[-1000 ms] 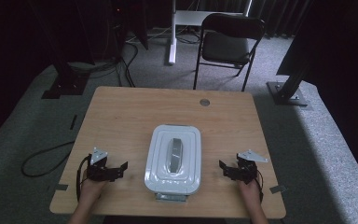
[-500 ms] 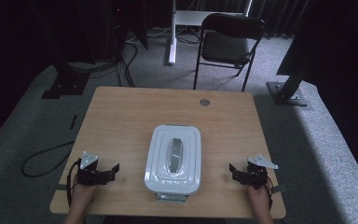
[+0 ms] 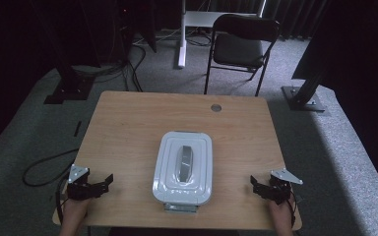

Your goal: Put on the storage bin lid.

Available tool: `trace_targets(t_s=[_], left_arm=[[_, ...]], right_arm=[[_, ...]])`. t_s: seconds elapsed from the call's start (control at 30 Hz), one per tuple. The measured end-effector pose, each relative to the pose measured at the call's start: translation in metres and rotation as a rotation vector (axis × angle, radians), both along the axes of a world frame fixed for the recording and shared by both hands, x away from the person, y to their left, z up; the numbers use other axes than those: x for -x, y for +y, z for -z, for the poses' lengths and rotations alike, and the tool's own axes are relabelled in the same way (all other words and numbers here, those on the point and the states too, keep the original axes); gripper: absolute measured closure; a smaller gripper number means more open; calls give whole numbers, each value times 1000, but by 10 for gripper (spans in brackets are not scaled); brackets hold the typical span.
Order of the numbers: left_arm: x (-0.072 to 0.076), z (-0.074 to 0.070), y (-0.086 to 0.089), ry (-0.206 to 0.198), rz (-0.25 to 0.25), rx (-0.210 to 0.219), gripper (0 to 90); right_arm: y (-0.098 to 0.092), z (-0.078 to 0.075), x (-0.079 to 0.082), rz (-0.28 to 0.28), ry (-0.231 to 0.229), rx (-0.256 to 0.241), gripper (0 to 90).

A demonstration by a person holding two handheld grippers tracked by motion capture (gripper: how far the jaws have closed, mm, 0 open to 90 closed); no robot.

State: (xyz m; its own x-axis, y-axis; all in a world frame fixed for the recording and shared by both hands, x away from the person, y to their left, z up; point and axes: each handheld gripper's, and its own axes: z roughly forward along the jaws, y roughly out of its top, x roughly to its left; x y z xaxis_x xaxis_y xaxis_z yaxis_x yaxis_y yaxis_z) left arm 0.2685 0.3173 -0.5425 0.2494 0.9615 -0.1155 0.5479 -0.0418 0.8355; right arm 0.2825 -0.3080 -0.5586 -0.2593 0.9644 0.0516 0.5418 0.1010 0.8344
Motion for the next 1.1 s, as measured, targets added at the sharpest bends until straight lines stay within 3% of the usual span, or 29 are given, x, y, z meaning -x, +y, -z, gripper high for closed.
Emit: trace_targets(t_s=[0.17, 0.43, 0.83, 0.87, 0.97, 1.1], left_arm=[[4, 2, 8, 3, -18, -6, 16], [8, 5, 17, 19, -79, -73, 16], [18, 8, 31, 29, -221, -96, 16], [19, 7, 34, 25, -268, -105, 16], [21, 7, 39, 19, -335, -133, 16], [22, 9, 42, 21, -362, -135, 16]], right_arm=[[-6, -1, 3, 18, -2, -11, 122], [-21, 2, 14, 71, 7, -28, 123], [-36, 4, 24, 130, 4, -46, 123], [-36, 4, 23, 136, 7, -45, 123], [-38, 4, 21, 176, 24, -37, 123], [-43, 5, 19, 218, 48, -60, 125]])
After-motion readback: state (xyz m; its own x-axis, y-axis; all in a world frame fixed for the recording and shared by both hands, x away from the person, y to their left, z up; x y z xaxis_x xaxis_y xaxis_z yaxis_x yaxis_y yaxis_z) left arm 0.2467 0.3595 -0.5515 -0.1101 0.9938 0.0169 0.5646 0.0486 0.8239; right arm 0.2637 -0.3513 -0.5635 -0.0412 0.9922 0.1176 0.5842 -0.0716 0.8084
